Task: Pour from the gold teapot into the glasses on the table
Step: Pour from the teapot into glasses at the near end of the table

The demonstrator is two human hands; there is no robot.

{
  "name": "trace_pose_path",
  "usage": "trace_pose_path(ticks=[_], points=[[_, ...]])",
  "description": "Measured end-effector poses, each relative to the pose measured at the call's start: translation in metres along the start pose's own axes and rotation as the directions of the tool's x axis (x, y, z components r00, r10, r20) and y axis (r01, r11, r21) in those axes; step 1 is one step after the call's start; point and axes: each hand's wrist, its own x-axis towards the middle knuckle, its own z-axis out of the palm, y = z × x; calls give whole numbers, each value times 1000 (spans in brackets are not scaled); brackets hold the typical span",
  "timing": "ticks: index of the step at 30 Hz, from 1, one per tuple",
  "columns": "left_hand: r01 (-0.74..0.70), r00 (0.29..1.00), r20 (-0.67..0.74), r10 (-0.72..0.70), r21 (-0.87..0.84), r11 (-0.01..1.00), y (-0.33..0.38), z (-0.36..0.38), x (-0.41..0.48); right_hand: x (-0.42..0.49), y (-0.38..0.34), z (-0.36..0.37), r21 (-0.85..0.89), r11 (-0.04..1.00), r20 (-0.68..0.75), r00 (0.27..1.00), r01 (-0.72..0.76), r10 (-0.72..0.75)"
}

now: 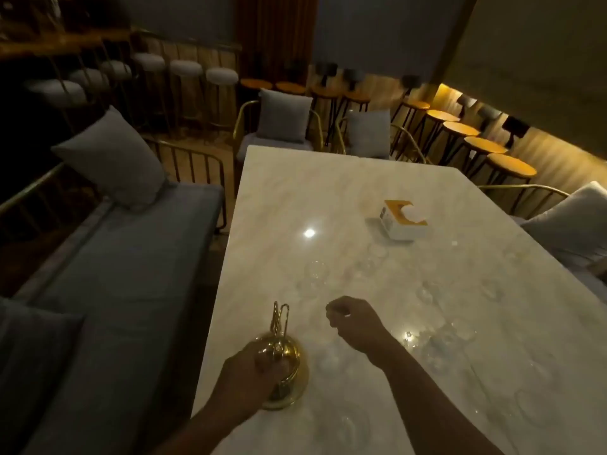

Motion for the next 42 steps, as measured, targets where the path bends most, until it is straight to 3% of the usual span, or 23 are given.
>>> trace_pose_path(ticks=[4, 9, 14, 19, 23, 29, 42], points=[[-15, 999, -52, 13, -28, 1000, -7, 12, 7, 3, 20, 31, 9, 993, 61, 991, -116, 115], [-6, 991, -134, 11, 37, 999, -7, 22, 23, 18, 45, 56, -35, 988, 158, 975, -151, 154], [15, 977, -210, 32, 218, 976, -1, 36, 36, 38, 71, 69, -42, 986, 271, 948, -161, 166], [91, 954, -298, 20, 356, 930, 3, 47, 39, 54, 89, 71, 61, 965, 424, 882, -257, 208], [139, 942, -334, -23, 328, 934, 6, 54, 37, 64, 96, 71, 145, 918, 539, 808, -369, 239], [180, 944, -319, -84, 284, 942, 8, 49, 36, 71, 99, 73, 197, 879, 628, 744, -434, 227], [150, 973, -214, -83, 323, 935, 18, 31, 50, 67, 105, 71, 299, 839, 630, 754, -455, 184]])
